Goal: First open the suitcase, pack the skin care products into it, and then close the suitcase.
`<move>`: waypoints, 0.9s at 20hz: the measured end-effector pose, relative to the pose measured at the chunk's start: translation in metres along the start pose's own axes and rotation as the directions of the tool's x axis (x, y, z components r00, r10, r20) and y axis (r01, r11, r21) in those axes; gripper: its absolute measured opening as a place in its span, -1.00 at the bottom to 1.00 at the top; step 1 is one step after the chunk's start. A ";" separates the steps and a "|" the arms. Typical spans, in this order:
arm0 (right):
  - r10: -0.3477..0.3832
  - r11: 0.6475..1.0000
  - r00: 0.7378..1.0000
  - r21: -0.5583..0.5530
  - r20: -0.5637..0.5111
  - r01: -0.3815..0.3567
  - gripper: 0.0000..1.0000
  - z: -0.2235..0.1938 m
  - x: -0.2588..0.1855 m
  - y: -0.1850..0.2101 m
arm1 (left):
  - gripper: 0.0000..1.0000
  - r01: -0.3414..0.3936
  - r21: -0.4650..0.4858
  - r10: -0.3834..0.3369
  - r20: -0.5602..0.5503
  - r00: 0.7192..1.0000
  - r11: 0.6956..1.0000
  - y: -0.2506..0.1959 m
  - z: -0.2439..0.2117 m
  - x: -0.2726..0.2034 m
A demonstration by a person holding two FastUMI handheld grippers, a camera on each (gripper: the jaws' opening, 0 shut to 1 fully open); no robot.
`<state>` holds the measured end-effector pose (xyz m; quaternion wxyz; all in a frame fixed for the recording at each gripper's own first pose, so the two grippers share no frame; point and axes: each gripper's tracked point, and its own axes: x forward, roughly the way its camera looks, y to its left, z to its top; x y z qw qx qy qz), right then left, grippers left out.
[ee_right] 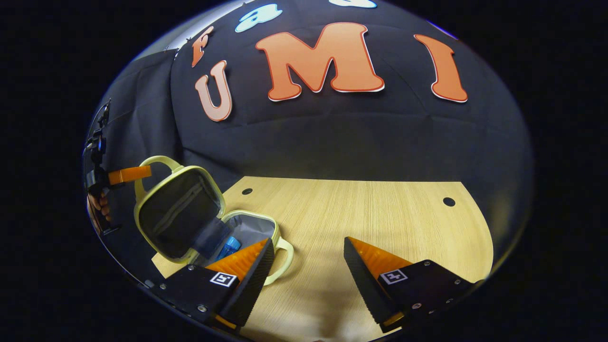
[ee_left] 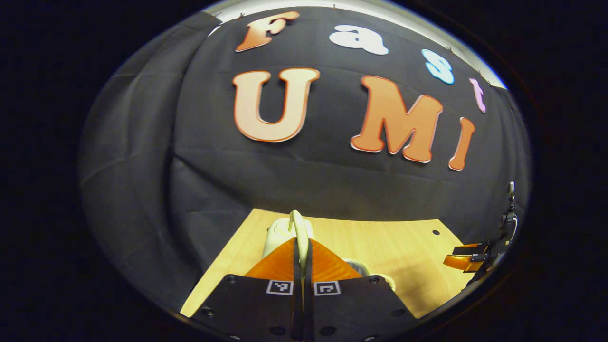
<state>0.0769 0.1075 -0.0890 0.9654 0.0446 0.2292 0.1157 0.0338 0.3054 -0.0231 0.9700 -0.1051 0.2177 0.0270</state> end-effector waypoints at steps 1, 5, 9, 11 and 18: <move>0.002 1.000 1.000 -0.003 0.007 -0.002 0.88 0.001 -0.003 -0.005 | -0.97 0.015 0.000 -0.015 0.005 1.000 1.000 -0.014 -0.001 0.003; -0.010 0.999 0.999 -0.035 0.037 0.011 0.88 0.002 -0.014 -0.022 | -0.97 0.090 -0.021 -0.090 -0.003 0.996 0.996 -0.068 -0.018 0.012; -0.038 0.998 0.998 -0.042 0.044 0.040 0.88 -0.001 -0.025 -0.046 | -0.97 0.158 -0.022 -0.159 -0.032 0.987 0.987 -0.113 -0.041 0.026; -0.053 0.998 0.997 -0.041 0.052 0.055 0.88 -0.002 -0.029 -0.058 | -0.97 0.182 -0.005 -0.181 -0.058 0.982 0.983 -0.135 -0.060 0.033; -0.106 0.994 0.994 -0.031 0.040 0.107 0.88 -0.013 -0.047 -0.096 | -0.96 0.268 -0.024 -0.268 -0.174 0.947 0.963 -0.201 -0.140 0.064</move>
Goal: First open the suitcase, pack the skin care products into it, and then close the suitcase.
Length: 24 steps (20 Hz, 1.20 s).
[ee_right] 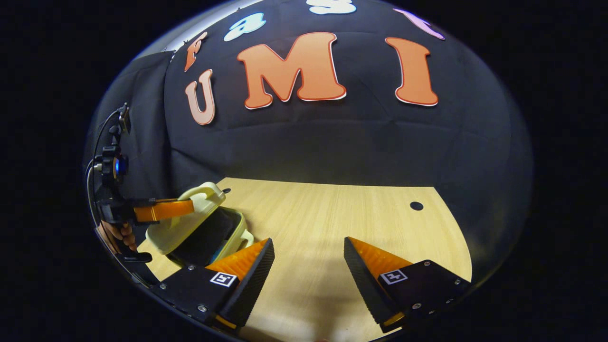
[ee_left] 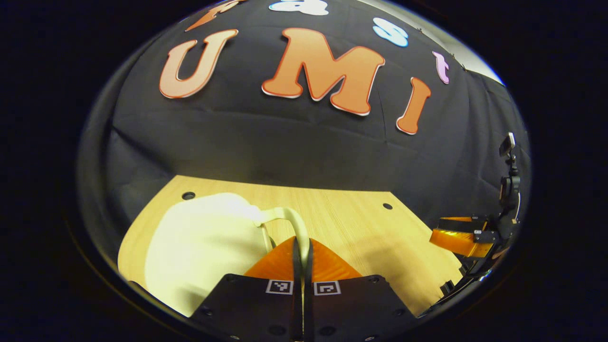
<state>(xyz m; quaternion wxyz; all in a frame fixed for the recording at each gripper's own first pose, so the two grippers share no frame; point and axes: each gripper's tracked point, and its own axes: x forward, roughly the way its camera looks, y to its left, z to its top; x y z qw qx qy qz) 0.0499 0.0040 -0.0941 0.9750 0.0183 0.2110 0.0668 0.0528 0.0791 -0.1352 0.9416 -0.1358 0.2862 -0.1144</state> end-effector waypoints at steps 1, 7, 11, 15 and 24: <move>-0.010 1.000 1.000 -0.001 -0.001 0.010 0.88 -0.002 -0.003 -0.007 | -0.96 0.004 -0.002 -0.004 -0.018 1.000 1.000 -0.005 -0.010 0.006; -0.027 0.999 0.999 0.041 -0.038 0.029 0.88 -0.020 -0.007 -0.022 | -0.94 -0.045 0.011 0.046 -0.108 0.993 0.999 -0.015 -0.048 0.037; -0.021 0.999 0.999 0.031 -0.037 0.022 0.88 -0.019 -0.008 -0.021 | -0.65 -0.025 0.019 0.028 -0.183 0.983 0.999 -0.033 -0.080 0.046; -0.019 0.999 1.000 0.028 -0.009 0.020 0.88 -0.014 -0.009 -0.020 | 0.17 0.017 0.070 -0.008 -0.120 0.993 0.997 -0.057 -0.063 0.043; -0.048 0.999 0.982 0.029 0.184 0.043 0.88 0.046 -0.015 -0.006 | 0.93 -0.137 0.174 0.098 0.218 0.971 0.975 -0.077 0.019 -0.033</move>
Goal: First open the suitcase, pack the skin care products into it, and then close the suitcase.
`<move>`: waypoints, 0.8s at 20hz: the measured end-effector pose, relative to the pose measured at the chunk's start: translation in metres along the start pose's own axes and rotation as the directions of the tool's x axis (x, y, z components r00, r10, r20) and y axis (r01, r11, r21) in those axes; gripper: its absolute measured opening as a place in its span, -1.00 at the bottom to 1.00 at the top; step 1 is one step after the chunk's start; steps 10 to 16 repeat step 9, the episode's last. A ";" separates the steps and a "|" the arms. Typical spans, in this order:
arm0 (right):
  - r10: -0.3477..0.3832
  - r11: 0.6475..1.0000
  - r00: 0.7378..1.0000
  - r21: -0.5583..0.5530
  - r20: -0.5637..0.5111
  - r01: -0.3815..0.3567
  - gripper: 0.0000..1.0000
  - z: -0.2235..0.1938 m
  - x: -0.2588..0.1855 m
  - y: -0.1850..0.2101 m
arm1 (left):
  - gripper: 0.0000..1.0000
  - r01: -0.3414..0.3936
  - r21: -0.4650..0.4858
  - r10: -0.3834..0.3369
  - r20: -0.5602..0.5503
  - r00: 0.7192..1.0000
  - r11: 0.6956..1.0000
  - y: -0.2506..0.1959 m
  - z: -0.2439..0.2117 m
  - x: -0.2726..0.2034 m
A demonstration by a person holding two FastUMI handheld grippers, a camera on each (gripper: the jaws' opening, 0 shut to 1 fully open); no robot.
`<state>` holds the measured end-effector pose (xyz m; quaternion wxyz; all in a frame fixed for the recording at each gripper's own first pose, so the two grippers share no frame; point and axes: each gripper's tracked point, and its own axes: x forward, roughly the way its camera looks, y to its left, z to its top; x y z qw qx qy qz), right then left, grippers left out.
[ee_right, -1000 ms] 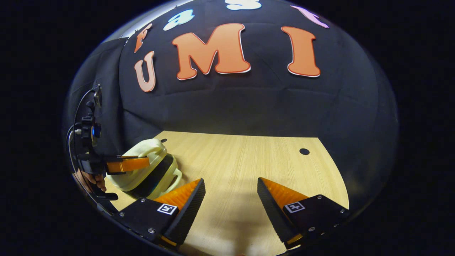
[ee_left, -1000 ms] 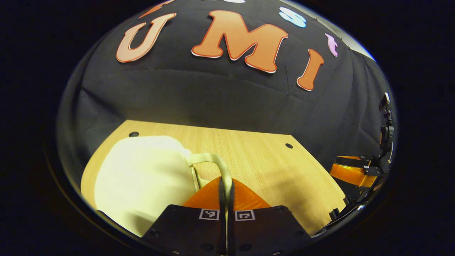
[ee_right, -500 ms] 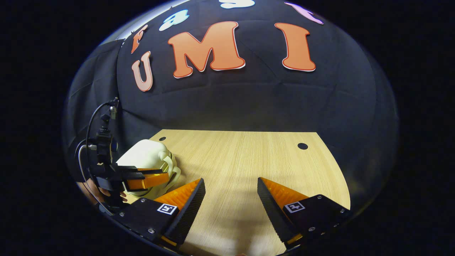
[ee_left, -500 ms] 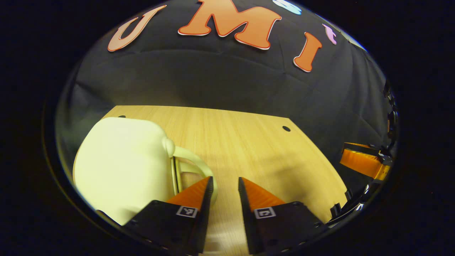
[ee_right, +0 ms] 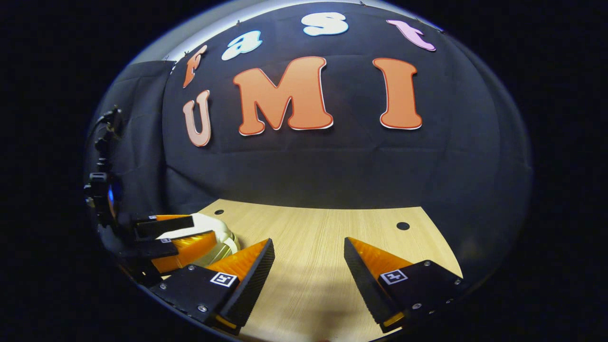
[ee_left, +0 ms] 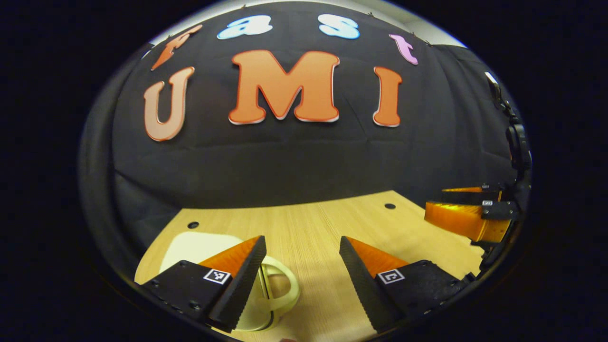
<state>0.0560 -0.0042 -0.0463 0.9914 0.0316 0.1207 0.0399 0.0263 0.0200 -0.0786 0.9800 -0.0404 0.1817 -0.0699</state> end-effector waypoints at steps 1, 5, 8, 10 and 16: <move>-0.003 1.000 1.000 0.005 0.020 0.003 0.88 0.005 -0.002 0.003 | 0.92 -0.013 -0.002 0.013 0.034 0.999 1.000 -0.001 0.011 -0.006; 0.008 1.000 0.996 -0.012 0.085 -0.007 0.88 0.025 -0.009 0.012 | 0.93 -0.023 -0.041 0.028 0.115 0.993 0.999 -0.002 0.034 -0.017; 0.010 1.000 0.992 -0.023 0.126 -0.007 0.88 0.038 -0.014 0.016 | 0.92 -0.080 -0.056 0.088 0.182 0.979 0.995 0.005 0.052 -0.027; 0.012 1.000 0.990 -0.026 0.140 -0.008 0.88 0.044 -0.016 0.017 | 0.92 -0.089 -0.058 0.099 0.199 0.975 0.994 0.007 0.056 -0.030; 0.012 1.000 0.990 -0.026 0.140 -0.008 0.88 0.044 -0.016 0.017 | 0.92 -0.089 -0.058 0.099 0.199 0.975 0.994 0.007 0.056 -0.030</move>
